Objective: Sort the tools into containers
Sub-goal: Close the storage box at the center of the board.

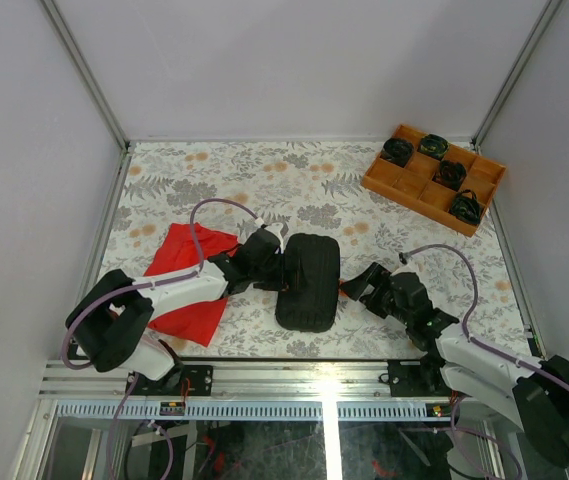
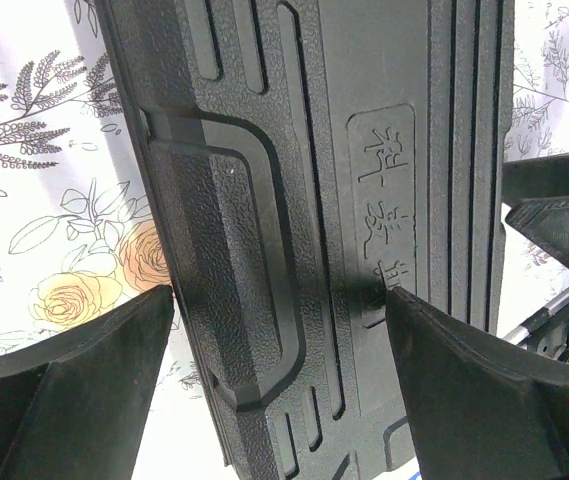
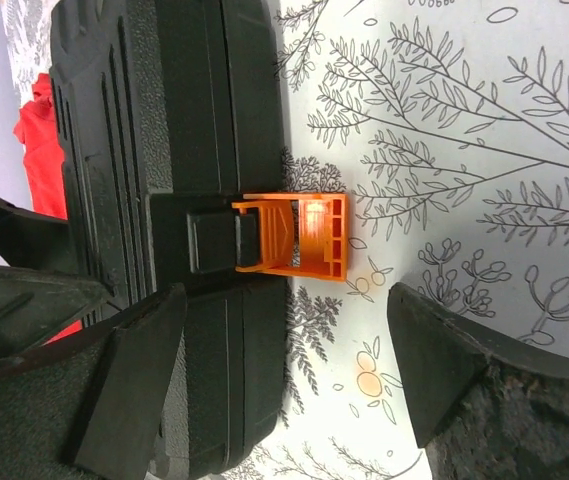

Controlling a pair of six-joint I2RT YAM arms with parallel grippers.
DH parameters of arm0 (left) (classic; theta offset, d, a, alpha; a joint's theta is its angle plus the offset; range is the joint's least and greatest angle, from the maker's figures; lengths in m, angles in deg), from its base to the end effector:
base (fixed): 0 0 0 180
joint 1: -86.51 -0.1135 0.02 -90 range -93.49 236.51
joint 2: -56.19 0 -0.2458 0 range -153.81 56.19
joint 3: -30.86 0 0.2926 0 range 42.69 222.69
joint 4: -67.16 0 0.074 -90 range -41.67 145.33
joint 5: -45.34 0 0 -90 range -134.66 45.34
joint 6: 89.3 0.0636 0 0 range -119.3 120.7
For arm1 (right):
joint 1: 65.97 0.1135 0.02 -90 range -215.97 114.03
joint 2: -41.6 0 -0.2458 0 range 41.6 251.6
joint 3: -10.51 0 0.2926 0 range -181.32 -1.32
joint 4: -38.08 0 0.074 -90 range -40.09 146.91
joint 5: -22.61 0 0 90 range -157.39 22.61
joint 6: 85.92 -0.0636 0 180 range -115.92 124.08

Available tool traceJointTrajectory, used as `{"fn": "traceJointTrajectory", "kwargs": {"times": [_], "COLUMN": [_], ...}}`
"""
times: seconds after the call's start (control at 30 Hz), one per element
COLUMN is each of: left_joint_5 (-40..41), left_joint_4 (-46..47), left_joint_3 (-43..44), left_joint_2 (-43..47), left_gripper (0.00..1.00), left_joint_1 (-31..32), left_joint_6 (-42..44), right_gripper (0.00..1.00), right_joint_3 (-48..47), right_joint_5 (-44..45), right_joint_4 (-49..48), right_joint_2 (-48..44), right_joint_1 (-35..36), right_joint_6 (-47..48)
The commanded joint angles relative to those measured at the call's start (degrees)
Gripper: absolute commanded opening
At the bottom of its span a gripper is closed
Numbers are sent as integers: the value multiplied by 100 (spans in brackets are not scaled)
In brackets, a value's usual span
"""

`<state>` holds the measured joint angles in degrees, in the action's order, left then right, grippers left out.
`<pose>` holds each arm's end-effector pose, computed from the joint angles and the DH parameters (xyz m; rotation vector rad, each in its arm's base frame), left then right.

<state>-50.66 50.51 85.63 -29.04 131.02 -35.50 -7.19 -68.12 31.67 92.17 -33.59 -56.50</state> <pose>0.2415 -0.2467 0.1096 0.2357 2.5246 -0.7460 0.1962 0.1254 0.0832 0.5259 2.1291 0.9945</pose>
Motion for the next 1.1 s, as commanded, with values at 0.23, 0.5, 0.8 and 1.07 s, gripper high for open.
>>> {"fn": "traceJointTrajectory", "kwargs": {"times": [0.23, 0.5, 0.8, 1.07], "left_joint_5": [469, 430, 421, 419], "left_joint_4": [-702, -705, -738, -704], "left_joint_3": [-269, -187, -107, -198], "left_joint_2": [-396, -504, -666, -591], "left_gripper": [83, 82, 80, 80], "left_joint_1": [-30, -26, -30, -25], "left_joint_6": [263, 272, 291, 211], "right_gripper": [68, 40, 30, 33], "right_joint_3": [-14, -30, -97, -139], "right_joint_5": [354, 711, -207, -723], "right_joint_4": [-297, 367, 86, -169], "right_joint_2": [437, -46, 654, 1005], "right_joint_1": [31, 3, -568, -1033], "right_joint_6": [-454, -280, 377, 710]}}
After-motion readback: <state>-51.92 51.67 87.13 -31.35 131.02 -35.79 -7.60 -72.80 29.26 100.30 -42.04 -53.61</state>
